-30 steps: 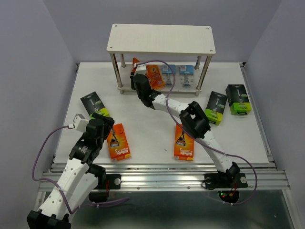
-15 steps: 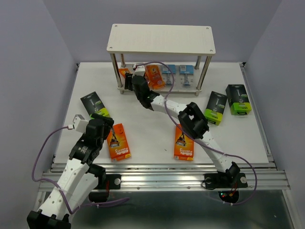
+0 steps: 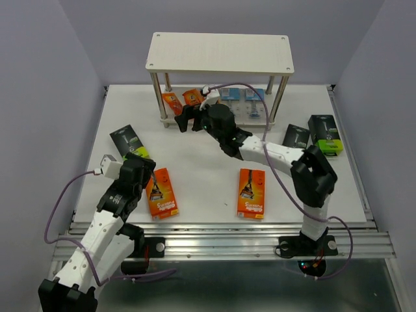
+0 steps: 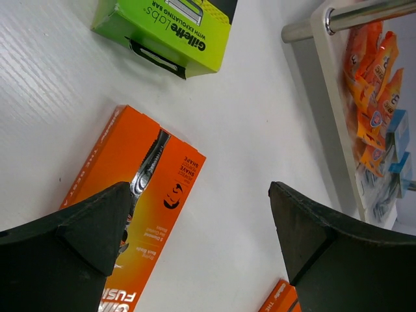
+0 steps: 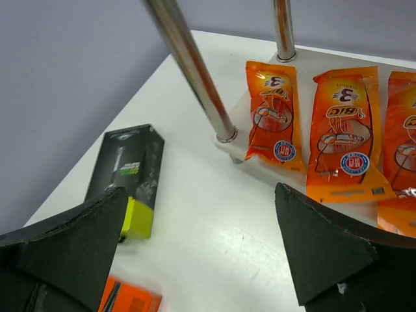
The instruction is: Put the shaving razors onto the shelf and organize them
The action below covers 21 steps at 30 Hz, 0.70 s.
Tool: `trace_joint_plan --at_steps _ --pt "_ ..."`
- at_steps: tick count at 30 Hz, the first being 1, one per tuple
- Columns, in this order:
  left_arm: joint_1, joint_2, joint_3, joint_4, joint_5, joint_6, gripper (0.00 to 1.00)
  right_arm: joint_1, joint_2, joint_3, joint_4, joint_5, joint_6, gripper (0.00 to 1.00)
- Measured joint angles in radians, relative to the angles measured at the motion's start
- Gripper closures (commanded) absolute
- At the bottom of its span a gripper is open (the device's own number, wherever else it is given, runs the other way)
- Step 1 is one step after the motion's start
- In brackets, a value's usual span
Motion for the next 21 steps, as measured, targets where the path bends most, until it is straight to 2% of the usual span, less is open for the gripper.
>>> trace_joint_plan --at_steps 7,11,15,21 --pt "0.07 0.117 -0.001 0.1 0.012 0.006 0.03 0.01 -0.364 -0.36 0.045 -0.112 0.01 0.0" --pt "0.085 0.178 0.0 0.205 0.098 0.075 0.01 0.013 -0.497 -0.505 -0.024 -0.027 0.01 0.0" --pt "0.083 0.258 0.026 0.292 0.203 0.156 0.01 -0.001 -0.616 -0.605 -0.233 0.116 0.048 0.0" --pt "0.051 0.382 0.064 0.359 0.34 0.248 0.01 -0.037 -0.642 -0.592 -0.683 0.299 0.111 0.0"
